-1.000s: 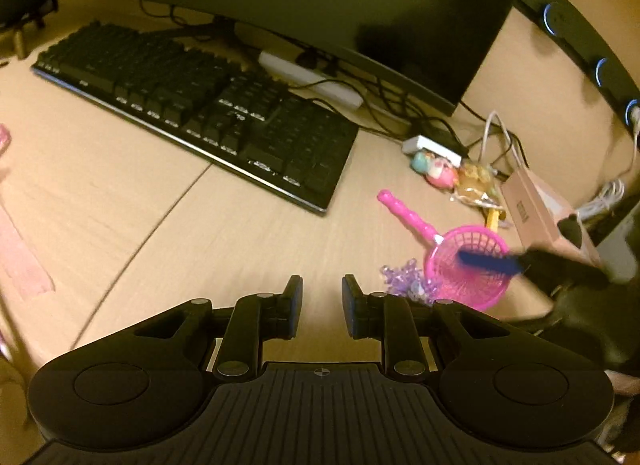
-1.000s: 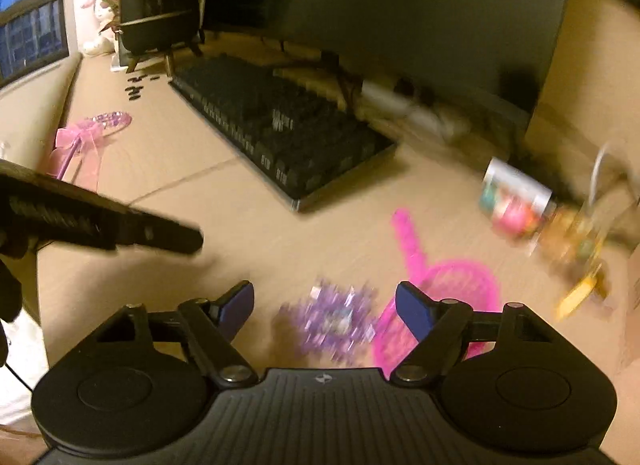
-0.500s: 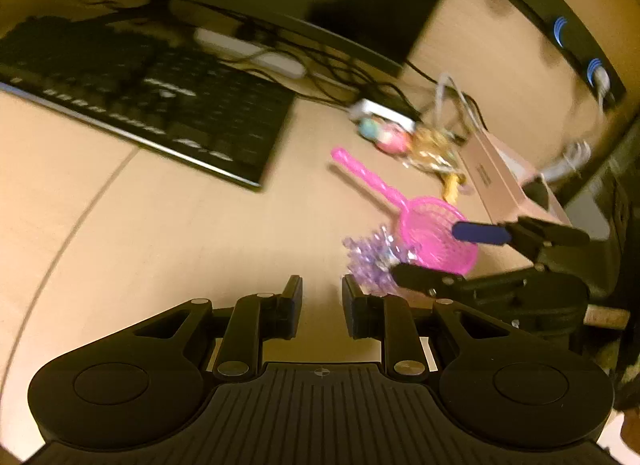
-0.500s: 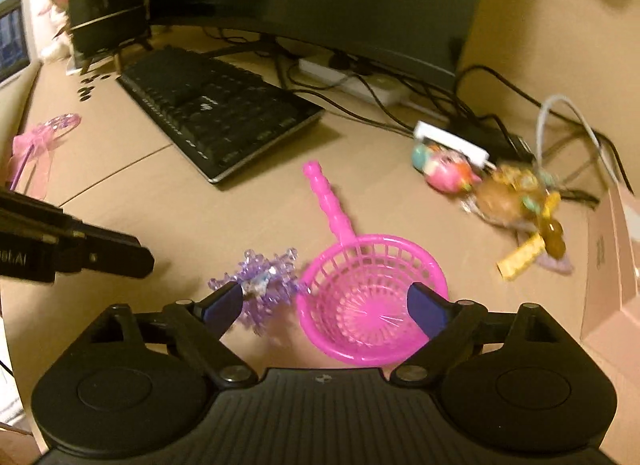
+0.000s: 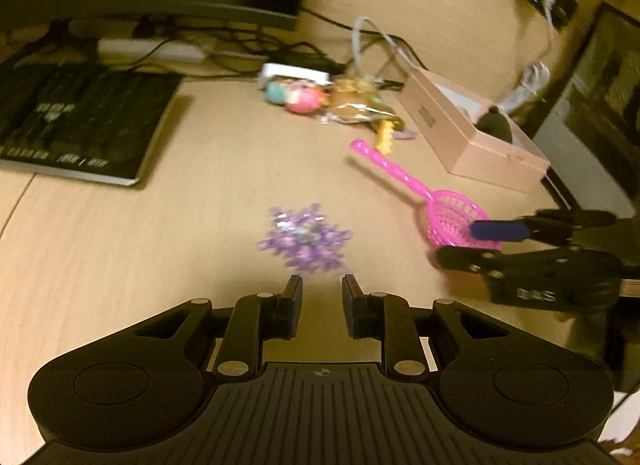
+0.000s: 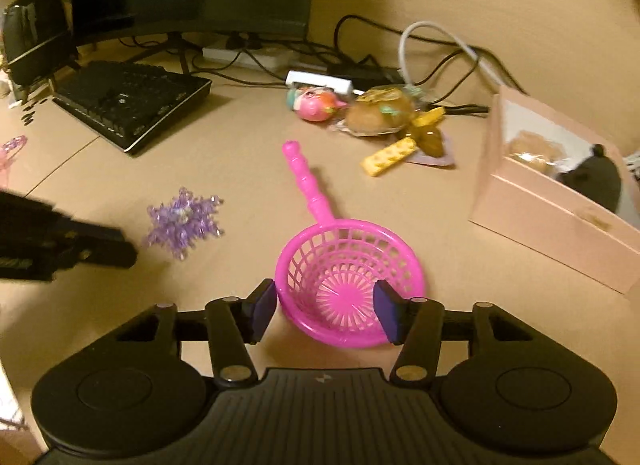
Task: Organize objects
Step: 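Grasp the yellow toy brick with the right tool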
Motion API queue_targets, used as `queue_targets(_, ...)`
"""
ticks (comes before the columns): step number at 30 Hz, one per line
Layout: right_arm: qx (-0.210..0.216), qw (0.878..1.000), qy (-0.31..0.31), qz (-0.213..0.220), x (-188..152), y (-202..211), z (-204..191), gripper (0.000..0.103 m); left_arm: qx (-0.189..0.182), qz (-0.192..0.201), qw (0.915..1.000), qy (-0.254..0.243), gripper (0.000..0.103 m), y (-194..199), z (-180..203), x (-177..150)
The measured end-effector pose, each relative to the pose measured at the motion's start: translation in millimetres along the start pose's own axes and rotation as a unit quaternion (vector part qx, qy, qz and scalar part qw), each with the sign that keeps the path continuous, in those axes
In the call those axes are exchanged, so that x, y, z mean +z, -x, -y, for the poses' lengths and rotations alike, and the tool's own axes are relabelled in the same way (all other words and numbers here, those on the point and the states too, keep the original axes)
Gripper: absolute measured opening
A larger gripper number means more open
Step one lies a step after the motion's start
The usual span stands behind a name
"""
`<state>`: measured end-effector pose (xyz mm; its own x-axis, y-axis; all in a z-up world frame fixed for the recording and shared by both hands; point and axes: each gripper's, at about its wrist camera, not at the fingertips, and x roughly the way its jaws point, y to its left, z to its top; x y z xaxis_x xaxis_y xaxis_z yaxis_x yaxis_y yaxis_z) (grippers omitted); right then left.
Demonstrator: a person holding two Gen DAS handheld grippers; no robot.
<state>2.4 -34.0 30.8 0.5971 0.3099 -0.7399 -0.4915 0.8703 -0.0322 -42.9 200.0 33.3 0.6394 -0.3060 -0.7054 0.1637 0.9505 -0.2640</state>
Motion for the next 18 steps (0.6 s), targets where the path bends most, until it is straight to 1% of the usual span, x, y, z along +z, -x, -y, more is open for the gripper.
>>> queue_targets(2,-0.001,1.0,0.005,0.005,-7.9,11.6,7.2,0.077,0.019,0.0,0.9996,-0.019,0.024,-5.3,10.5,-0.9)
queue_targets(4,-0.002,1.0,0.005,0.002,-11.9,18.5,13.0,0.081,0.046,-0.003,0.9988,-0.013,0.024,-10.2,17.2,0.2)
queue_targets(7,0.006,1.0,-0.001,-0.011,-15.7,27.0,21.3,0.085,0.076,0.012,0.997,0.008,0.025,-12.9,18.5,9.1)
queue_targets(9,0.005,1.0,0.009,-0.003,-18.0,35.0,22.3,0.09,0.103,0.023,0.9943,0.013,0.025,-18.2,13.6,19.4)
queue_targets(11,0.002,1.0,0.018,0.011,-18.7,39.1,23.8,0.099,0.116,0.024,0.9928,0.017,0.025,-25.5,9.7,28.2)
queue_targets(13,0.008,1.0,0.022,0.018,-19.1,41.3,26.6,0.099,0.113,0.012,0.9934,0.015,0.025,-34.3,5.1,33.9)
queue_targets(15,0.004,0.999,0.028,0.02,-18.5,45.0,30.3,0.099,0.108,0.006,0.9938,0.025,0.026,-35.1,3.1,36.5)
queue_targets(16,0.003,0.999,0.025,0.022,-18.2,47.7,33.5,0.101,0.096,0.009,0.9949,0.03,0.026,-32.3,5.6,36.9)
queue_targets(17,0.009,0.999,0.021,0.026,-17.6,50.3,38.5,0.103,0.075,0.015,0.9967,0.029,0.026,-28.5,9.6,37.2)
queue_targets(18,0.013,0.999,0.02,0.03,-17.0,51.5,42.5,0.103,0.058,0.022,0.9978,0.022,0.026,-25.3,14.4,37.2)
